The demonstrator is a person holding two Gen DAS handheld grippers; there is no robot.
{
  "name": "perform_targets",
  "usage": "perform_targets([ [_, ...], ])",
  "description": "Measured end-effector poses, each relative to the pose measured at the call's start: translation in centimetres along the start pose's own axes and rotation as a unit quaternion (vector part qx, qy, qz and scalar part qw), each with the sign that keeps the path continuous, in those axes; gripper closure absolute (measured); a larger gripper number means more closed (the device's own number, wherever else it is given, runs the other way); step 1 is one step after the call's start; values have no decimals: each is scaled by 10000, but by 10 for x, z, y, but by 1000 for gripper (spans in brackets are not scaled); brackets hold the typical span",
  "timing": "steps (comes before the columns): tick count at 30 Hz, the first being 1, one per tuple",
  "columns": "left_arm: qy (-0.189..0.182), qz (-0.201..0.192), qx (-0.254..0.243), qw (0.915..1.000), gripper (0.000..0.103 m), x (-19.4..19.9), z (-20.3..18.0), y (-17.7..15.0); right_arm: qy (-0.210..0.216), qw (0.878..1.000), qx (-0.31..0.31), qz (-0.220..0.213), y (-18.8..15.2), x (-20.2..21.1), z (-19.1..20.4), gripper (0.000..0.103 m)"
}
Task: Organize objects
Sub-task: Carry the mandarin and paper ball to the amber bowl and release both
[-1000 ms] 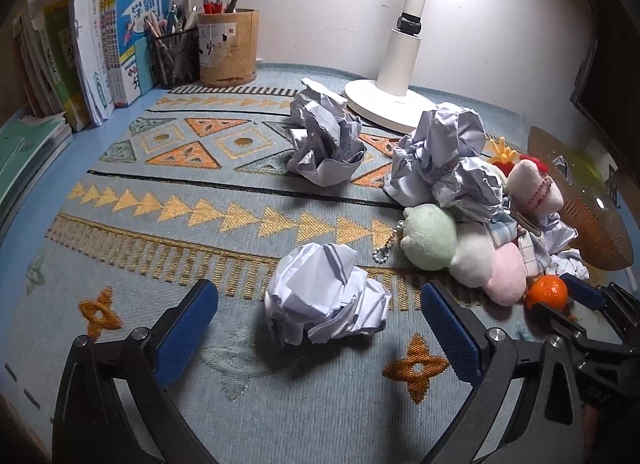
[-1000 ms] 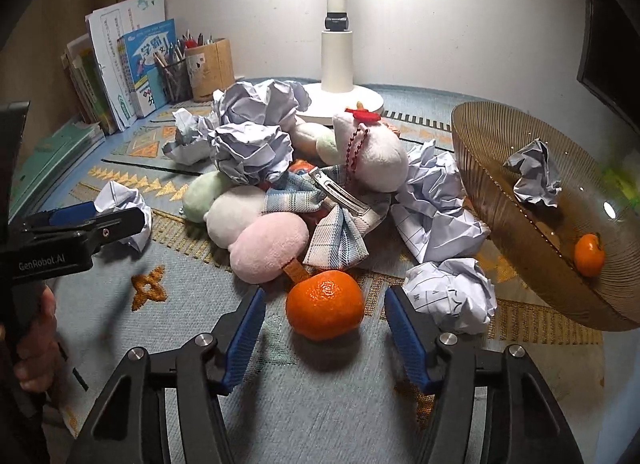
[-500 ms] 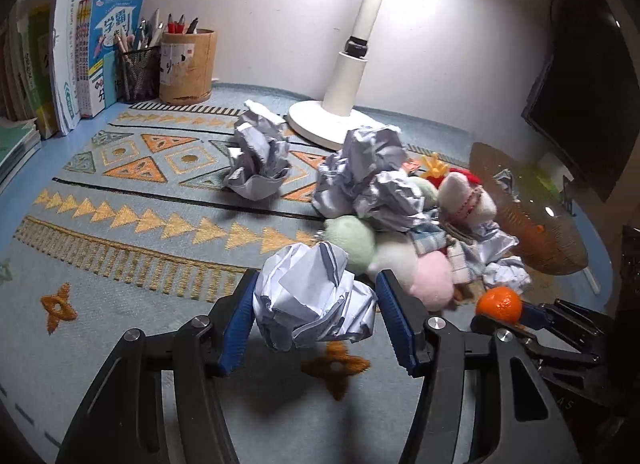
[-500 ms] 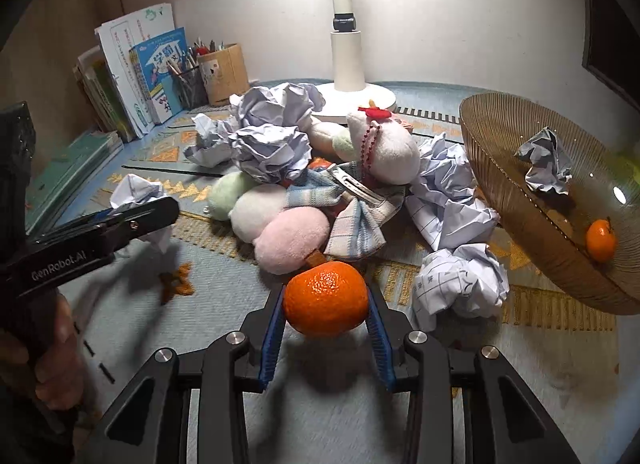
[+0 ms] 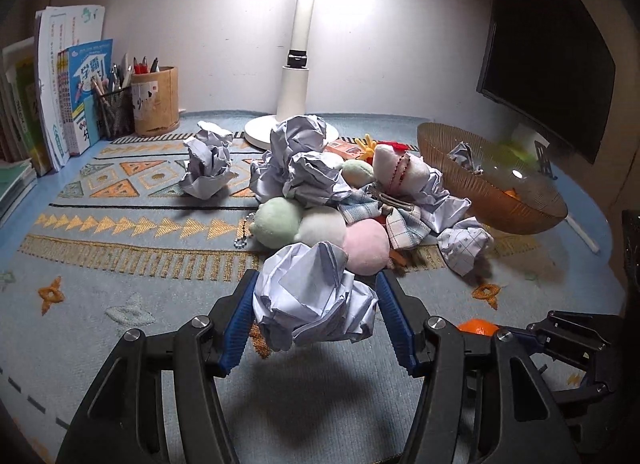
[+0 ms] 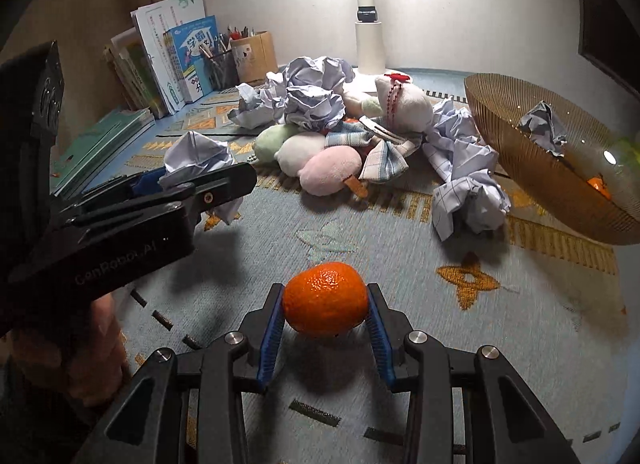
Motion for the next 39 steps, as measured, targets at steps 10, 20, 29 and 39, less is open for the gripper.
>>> perform_targets([
  [10, 130, 60, -93, 9999, 46, 2, -6, -11, 203, 9996, -179, 88, -4, -3, -7, 63],
  [20, -72, -138, -227, 9996, 46, 25, -25, 0, 311, 9986, -93, -424, 1, 30, -4, 65],
  [29, -833, -802, -257, 9930, 46, 25, -77, 82, -640, 9713, -1101, -2008, 63, 134, -89, 65],
  [39, -1752, -124, -292, 9840, 14, -68, -141, 115, -639, 9493, -2790, -1302, 76, 94, -209, 55],
])
Point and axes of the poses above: each gripper's, at about its wrist camera, not at the fingertips, and x roughly against the way its jaws point, z to its left, y to its top, the point moved 1 cm from there along -x, roughly the way its jaws point, and after that the axes turned 6 degrees about -x, right-handed, at the moved point
